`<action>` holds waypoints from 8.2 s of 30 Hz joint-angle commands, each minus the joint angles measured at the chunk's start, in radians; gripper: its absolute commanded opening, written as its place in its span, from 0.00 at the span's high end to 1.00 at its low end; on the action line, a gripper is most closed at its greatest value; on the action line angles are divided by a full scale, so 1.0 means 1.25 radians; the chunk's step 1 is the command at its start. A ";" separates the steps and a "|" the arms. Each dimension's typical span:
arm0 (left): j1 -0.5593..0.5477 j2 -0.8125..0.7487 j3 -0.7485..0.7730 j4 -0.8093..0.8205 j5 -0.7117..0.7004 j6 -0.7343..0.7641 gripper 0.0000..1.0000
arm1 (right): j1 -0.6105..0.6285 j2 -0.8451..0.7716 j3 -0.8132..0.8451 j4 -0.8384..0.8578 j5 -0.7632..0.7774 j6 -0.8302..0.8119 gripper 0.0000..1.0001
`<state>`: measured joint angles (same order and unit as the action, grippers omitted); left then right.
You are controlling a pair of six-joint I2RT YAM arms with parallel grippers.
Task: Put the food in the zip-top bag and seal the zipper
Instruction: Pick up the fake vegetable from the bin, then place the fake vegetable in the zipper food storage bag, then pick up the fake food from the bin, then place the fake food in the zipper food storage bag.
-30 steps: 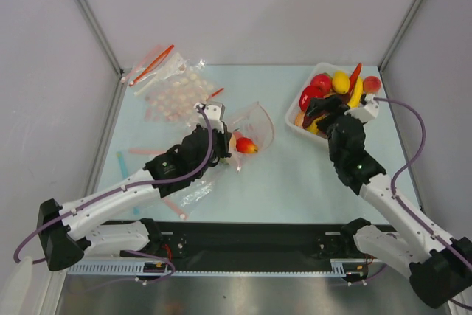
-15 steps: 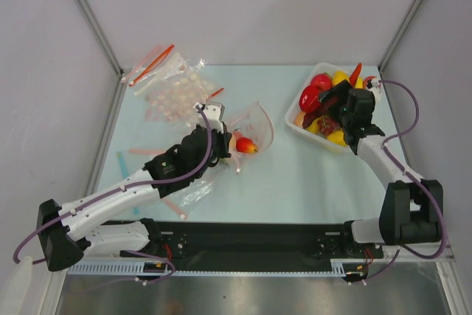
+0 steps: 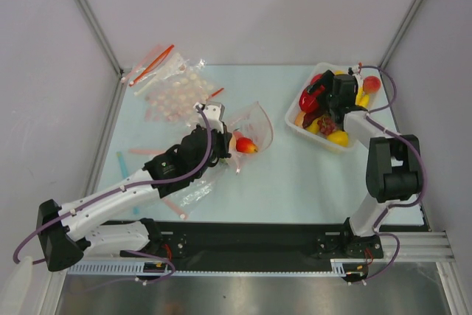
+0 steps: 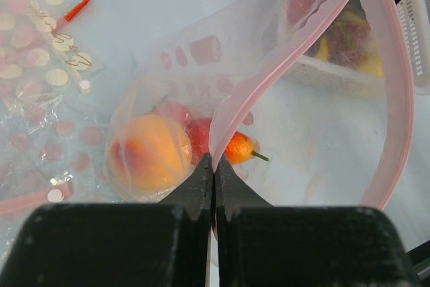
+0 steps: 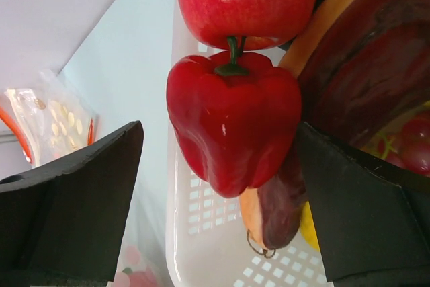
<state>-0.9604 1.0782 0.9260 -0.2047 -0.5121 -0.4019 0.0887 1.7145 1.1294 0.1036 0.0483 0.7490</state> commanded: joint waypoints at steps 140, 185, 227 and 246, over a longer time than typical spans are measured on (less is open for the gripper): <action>0.005 -0.103 -0.028 0.034 -0.052 -0.022 1.00 | -0.021 -0.049 -0.146 0.136 0.306 0.137 0.13; 0.004 -0.110 -0.034 0.041 -0.033 -0.026 1.00 | -0.024 -0.489 -0.290 0.052 0.130 0.103 0.97; -0.047 -0.055 0.096 -0.004 0.299 -0.050 1.00 | 0.460 -0.813 -0.537 0.747 -0.167 -0.217 1.00; -0.045 0.036 0.227 -0.036 0.198 -0.101 1.00 | 0.521 -0.772 -0.593 0.769 0.039 -0.258 1.00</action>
<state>-1.0145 1.1217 1.1690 -0.3000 -0.1764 -0.5022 0.7330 0.7292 0.4065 0.9955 -0.0277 0.4179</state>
